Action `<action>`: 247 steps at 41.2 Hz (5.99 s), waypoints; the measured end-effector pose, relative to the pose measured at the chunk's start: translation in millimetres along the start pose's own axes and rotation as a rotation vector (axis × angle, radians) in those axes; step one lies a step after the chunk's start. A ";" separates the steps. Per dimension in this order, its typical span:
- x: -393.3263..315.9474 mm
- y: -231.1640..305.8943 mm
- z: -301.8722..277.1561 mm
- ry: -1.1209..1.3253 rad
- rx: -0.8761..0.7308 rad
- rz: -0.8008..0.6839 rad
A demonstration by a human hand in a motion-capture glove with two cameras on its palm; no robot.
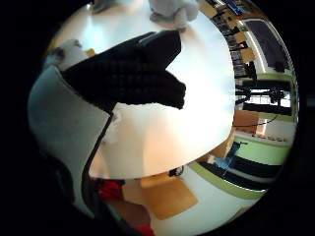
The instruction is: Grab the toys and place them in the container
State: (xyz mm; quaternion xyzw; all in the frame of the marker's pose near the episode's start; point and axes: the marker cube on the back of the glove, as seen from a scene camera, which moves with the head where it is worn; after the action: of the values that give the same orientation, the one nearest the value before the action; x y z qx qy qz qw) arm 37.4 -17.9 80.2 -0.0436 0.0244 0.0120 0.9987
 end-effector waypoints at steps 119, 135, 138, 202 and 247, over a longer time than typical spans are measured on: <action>-241.4 -176.3 -167.8 -0.089 0.238 -0.392; -61.9 -165.5 -128.3 0.063 0.190 -0.222; -22.6 -169.7 -113.7 0.120 0.161 -0.174; 132.7 -237.5 2.9 0.186 -0.026 0.149; -69.2 -189.3 -186.2 0.023 0.377 -0.180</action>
State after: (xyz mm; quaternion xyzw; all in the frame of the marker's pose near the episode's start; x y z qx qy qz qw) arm -35.6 -224.3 -85.2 0.1421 0.0334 -0.0824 0.9858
